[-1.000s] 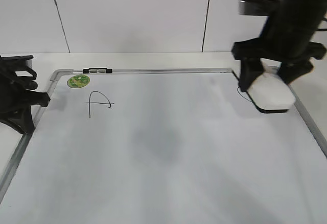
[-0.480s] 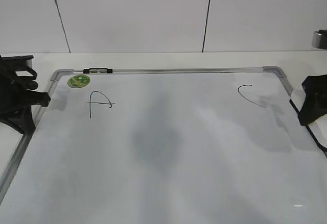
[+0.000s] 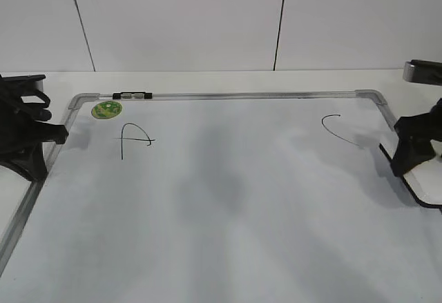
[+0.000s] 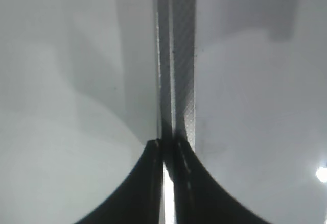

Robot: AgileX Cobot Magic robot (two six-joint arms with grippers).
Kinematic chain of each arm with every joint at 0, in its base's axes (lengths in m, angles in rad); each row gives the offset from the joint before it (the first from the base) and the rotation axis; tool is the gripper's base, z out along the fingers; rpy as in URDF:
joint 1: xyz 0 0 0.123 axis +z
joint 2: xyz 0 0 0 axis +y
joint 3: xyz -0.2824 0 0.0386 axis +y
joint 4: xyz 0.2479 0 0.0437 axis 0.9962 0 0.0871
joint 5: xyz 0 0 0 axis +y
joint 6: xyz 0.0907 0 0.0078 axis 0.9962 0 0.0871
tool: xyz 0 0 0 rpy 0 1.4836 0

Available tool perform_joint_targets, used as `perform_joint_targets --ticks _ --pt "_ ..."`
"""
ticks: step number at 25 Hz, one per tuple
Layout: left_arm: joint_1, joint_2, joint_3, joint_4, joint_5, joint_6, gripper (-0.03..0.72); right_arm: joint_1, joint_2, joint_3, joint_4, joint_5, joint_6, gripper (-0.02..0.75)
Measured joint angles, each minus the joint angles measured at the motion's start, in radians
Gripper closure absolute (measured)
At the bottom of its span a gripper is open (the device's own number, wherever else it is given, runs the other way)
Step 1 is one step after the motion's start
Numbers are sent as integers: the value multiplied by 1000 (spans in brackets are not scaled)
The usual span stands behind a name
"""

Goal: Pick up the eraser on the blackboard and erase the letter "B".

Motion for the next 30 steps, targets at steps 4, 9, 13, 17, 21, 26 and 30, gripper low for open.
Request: perform_joint_targets --ticks 4,9,13,17,21,26,30 --pt "0 0 0 0 0 0 666 0 14 -14 -18 -38 -2 201" --pt "0 0 0 0 0 0 666 -2 14 -14 -27 -43 -2 201" --pt "0 0 0 0 0 0 666 -2 14 -14 -32 -47 -2 201" --pt "0 0 0 0 0 0 666 -2 14 -14 -32 -57 -2 201" --pt "0 0 0 0 0 0 666 -2 14 -14 -32 -68 -2 201" --pt "0 0 0 0 0 0 666 -2 19 -14 -32 -75 -2 201" --pt "0 0 0 0 0 0 666 -2 52 -14 -32 -76 -2 201"
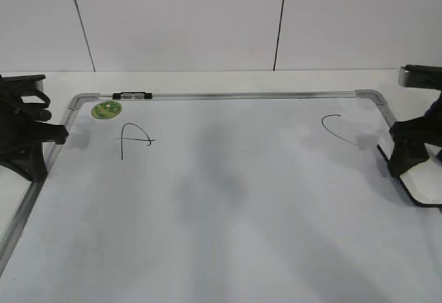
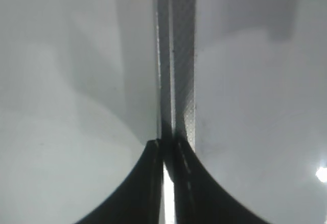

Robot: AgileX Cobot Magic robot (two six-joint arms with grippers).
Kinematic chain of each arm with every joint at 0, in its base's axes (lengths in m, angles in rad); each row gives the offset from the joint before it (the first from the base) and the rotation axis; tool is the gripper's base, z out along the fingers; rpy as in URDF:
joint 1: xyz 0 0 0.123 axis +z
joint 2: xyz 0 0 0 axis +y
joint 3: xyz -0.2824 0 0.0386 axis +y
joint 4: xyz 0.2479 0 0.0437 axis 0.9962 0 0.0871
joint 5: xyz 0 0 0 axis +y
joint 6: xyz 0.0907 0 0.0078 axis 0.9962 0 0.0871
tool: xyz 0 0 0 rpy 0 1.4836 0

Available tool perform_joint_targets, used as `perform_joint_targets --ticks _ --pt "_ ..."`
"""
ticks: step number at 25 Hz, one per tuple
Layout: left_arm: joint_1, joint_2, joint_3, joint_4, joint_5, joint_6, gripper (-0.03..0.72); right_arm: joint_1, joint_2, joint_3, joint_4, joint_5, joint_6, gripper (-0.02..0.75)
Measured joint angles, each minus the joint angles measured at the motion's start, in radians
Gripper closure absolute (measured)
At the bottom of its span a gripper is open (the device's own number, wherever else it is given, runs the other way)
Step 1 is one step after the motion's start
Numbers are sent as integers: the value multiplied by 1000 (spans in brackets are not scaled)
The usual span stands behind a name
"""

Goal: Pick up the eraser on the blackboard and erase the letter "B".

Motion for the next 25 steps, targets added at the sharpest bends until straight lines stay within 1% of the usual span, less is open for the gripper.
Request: perform_joint_targets --ticks 10,13,15,17,22,25 --pt "0 0 0 0 0 0 666 0 33 0 -2 -2 -2 193" --pt "0 0 0 0 0 0 666 0 33 0 -2 -2 20 155" --pt "0 0 0 0 0 0 666 0 33 -2 -4 4 27 106" --pt "0 0 0 0 0 0 666 0 33 -2 -6 10 31 90" --pt "0 0 0 0 0 0 665 0 33 -15 -10 45 34 88" --pt "0 0 0 0 0 0 665 0 33 -63 -30 116 38 90"
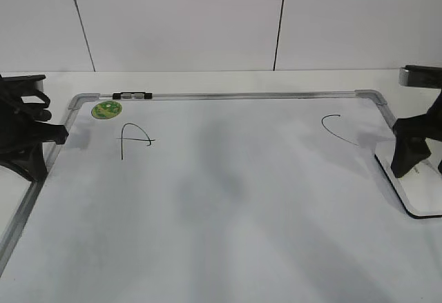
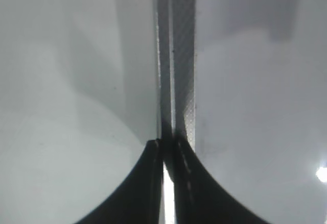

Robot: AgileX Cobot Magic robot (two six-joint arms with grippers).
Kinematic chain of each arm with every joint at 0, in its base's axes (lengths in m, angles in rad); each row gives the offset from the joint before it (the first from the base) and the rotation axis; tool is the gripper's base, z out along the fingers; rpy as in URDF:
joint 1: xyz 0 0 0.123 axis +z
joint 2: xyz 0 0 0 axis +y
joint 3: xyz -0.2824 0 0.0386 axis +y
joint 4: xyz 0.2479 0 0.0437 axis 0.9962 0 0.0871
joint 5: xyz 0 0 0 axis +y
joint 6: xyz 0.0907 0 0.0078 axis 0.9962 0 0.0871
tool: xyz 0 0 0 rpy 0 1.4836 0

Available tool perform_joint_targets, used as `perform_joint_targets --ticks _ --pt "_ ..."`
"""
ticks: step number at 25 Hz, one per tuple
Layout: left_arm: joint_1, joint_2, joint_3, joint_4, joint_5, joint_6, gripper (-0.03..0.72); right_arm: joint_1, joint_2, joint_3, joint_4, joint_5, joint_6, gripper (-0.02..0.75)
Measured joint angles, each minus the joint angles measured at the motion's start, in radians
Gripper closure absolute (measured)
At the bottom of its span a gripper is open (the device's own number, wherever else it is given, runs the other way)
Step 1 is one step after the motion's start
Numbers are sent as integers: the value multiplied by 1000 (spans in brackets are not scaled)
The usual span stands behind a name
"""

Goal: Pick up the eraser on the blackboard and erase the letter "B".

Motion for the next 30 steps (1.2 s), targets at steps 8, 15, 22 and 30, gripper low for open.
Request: perform_joint_targets --ticks 8,15,22,30 --pt "0 0 0 2 0 0 662 0 0 -183 25 174 42 118" --pt "0 0 0 15 -3 20 541 0 -36 -201 64 187 52 144" --pt "0 -2 -23 27 26 22 456 0 -144 -201 68 191 66 145" --pt "-2 -150 -101 46 209 24 451 0 -366 -180 68 198 67 145"
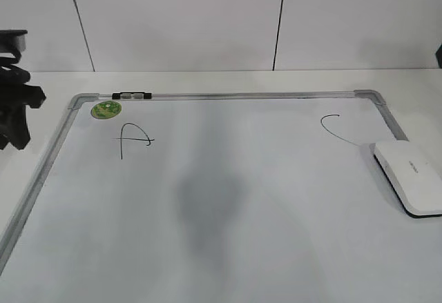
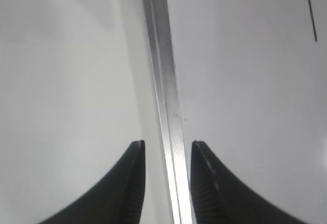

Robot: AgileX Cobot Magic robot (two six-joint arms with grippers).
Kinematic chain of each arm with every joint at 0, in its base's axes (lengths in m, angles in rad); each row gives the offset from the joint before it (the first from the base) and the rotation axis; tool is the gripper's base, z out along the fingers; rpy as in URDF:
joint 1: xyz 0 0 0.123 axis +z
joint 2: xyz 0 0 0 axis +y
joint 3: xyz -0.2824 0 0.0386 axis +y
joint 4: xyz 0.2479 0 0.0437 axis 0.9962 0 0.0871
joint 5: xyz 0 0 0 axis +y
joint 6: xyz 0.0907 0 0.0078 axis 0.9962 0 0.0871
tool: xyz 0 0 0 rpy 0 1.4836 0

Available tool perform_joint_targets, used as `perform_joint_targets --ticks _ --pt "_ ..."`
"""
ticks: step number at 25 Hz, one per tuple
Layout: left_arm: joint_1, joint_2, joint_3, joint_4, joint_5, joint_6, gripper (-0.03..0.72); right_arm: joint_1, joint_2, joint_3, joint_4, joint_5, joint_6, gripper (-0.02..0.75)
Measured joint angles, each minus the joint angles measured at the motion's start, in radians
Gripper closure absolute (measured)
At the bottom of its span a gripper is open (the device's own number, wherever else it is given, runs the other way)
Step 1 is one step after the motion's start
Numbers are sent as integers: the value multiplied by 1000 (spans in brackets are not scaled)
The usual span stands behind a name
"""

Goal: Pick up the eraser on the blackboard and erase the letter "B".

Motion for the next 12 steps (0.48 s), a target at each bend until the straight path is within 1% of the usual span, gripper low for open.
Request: perform_joint_targets --ticks 4,12 --pt "0 -93 0 9 121 0 451 0 -151 100 0 4 0 145" --pt "0 -310 4 26 147 0 451 0 -498 334 2 21 0 146"
